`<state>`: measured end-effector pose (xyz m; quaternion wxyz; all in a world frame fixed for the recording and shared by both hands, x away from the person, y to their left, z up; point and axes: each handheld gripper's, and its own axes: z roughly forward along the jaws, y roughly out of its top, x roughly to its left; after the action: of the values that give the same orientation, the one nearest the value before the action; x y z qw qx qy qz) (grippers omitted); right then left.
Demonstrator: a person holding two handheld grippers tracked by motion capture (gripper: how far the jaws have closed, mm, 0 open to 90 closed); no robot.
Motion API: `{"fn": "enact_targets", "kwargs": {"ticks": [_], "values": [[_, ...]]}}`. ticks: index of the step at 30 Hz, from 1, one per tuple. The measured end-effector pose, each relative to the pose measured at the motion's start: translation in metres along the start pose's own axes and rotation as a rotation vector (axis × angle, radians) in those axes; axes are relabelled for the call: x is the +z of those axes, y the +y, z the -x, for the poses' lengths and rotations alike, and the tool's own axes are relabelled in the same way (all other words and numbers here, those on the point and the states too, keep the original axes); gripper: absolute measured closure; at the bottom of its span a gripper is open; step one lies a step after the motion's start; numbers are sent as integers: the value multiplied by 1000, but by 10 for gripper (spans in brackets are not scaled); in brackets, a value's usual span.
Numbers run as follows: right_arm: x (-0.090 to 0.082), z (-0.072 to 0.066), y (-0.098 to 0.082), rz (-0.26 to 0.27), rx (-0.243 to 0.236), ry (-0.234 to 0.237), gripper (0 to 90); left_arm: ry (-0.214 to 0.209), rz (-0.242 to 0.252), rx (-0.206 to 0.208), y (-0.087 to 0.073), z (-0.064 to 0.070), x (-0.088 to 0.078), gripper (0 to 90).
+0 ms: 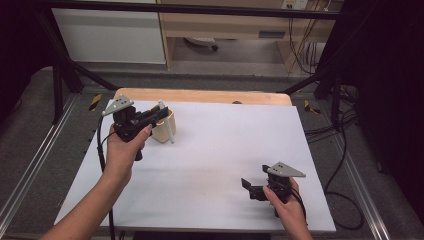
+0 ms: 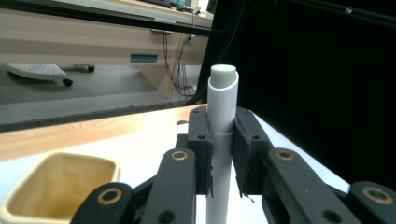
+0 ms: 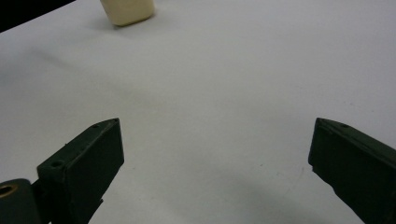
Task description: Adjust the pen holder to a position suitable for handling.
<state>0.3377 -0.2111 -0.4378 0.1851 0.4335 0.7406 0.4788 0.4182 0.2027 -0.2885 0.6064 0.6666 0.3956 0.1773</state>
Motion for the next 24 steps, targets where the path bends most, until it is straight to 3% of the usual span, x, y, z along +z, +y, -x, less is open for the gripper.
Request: {"fn": "enact_targets", "kwargs": {"ticks": [1,10,24], "values": [[0,0,0,0,0,-1,39,8,-6,21,5,-2,2,788],[1,0,0,1,1,-4,41,46,-5,68,26,-12,11,788],[-1,0,1,11,2,-4,53,111,42,75,45,-28,17,788]]}}
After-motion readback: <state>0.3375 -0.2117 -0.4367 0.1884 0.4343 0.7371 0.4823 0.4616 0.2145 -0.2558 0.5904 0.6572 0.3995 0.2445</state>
